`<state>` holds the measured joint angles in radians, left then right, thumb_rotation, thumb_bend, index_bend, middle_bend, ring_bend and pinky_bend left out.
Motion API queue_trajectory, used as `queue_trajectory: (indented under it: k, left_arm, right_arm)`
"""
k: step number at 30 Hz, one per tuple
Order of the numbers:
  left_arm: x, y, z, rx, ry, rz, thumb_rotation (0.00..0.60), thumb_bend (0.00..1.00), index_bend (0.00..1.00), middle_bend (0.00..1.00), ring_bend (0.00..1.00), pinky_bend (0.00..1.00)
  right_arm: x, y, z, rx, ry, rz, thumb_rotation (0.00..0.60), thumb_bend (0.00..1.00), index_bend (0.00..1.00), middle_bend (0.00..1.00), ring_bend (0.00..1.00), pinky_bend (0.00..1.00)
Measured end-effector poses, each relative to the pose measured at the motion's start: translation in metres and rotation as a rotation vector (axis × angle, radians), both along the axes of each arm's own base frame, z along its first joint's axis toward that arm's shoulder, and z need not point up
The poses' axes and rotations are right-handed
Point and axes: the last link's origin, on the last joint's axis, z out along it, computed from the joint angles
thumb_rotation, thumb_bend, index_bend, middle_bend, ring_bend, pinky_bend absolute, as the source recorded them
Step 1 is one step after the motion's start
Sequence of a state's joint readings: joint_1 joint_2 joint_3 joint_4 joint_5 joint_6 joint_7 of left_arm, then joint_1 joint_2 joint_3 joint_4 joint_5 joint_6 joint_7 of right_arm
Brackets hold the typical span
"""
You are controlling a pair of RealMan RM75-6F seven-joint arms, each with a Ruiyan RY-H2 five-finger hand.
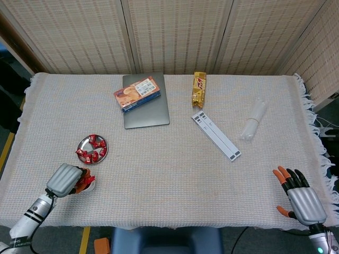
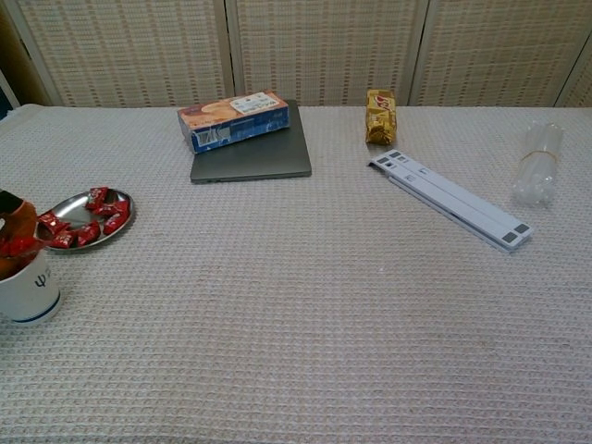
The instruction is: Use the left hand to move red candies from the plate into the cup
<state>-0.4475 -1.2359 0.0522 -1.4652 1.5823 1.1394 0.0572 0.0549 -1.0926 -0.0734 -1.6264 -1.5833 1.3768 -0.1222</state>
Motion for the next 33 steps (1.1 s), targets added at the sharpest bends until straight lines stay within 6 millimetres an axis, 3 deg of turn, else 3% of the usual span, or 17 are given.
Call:
queue_trajectory:
  k: [9,21,33]
  left_arm:
    - [-0.004,0.002,-0.003,-0.002,0.005,0.000,0.600,0.61,0.60,0.64,0.65,1.00]
    - [-0.009,0.002,-0.001,-0.021,-0.018,-0.003,0.600,0.48,0.34,0.45,0.62,1.00]
    - [-0.010,-0.001,0.001,-0.034,-0.038,-0.007,0.600,0.45,0.25,0.37,0.62,1.00]
  right_arm:
    - [0.000,-0.001,0.000,0.000,0.002,-0.003,0.600,0.06,0.00,0.00,0.00,0.00]
    - [0.000,-0.001,-0.001,0.000,0.004,-0.006,0.600,0.06,0.00,0.00,0.00,0.00]
    - [0.000,0.000,-0.001,-0.001,0.005,-0.006,0.600,0.06,0.00,0.00,0.00,0.00]
